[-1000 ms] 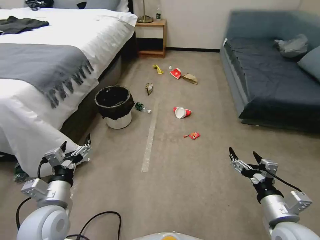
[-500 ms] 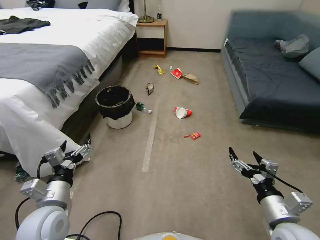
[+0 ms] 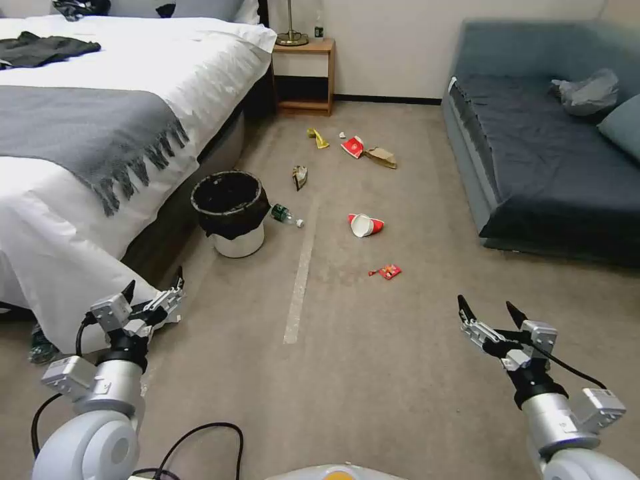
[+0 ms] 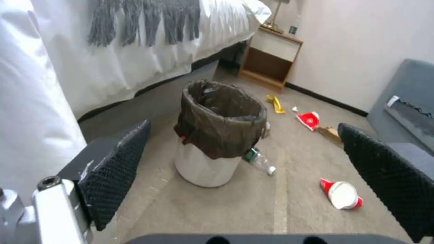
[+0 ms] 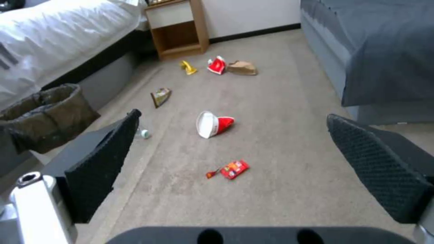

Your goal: Pick up the trash can from the floor.

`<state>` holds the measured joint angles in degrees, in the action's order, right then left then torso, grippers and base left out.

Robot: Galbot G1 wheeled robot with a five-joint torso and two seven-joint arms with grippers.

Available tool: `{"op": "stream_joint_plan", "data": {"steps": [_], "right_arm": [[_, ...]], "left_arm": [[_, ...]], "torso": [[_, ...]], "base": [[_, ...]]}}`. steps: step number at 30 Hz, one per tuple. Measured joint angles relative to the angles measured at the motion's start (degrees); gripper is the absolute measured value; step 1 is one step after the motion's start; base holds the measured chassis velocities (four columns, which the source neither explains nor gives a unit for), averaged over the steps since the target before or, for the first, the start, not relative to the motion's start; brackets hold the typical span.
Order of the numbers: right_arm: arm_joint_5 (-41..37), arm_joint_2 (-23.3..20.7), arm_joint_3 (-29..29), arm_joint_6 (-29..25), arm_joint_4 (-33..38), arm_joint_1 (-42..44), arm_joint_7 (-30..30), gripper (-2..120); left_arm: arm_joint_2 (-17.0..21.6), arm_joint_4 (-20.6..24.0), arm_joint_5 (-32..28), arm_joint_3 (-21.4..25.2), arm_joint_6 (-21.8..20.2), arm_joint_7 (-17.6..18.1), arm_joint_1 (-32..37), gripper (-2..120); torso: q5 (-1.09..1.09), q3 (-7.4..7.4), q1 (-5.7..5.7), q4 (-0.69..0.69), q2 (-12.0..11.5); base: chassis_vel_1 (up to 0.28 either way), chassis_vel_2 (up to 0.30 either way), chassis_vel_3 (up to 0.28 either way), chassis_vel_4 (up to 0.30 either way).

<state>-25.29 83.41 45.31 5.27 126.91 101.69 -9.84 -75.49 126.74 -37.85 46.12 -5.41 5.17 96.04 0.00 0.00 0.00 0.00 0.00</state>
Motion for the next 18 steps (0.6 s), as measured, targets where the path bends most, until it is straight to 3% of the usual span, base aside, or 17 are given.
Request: {"op": "stream_joint_plan", "data": {"steps": [18], "right_arm": [[0.09,-0.12,-0.14,-0.04,-0.46,-0.19,-0.48,100]], "left_arm": [[0.0,-0.24,0.08,-0.22,-0.13,-0.14,0.06,100]], "torso": [[0.0,0.0,0.0,0.0,0.0]], "base": [[-0.012,0.01,0.013,-0.011]]}}
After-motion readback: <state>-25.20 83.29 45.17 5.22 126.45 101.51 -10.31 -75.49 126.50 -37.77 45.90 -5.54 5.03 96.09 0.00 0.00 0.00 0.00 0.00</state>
